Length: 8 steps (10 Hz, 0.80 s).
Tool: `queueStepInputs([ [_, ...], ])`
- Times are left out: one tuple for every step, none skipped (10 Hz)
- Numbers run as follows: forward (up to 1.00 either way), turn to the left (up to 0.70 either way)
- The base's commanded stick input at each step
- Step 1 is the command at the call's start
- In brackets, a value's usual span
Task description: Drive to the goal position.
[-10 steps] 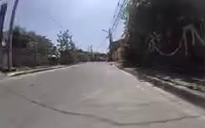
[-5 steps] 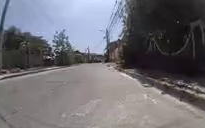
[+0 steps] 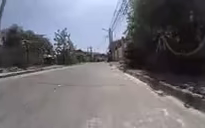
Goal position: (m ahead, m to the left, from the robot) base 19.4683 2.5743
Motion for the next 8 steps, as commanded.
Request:
queueStepInputs([
  [1.0,0.04],
  [1.0,0.04],
  [1.0,0.04],
  [1.0,0.04],
  [1.0,0.04],
  [1.0,-0.08],
  [1.0,-0.27],
  [1.0,-0.36],
])
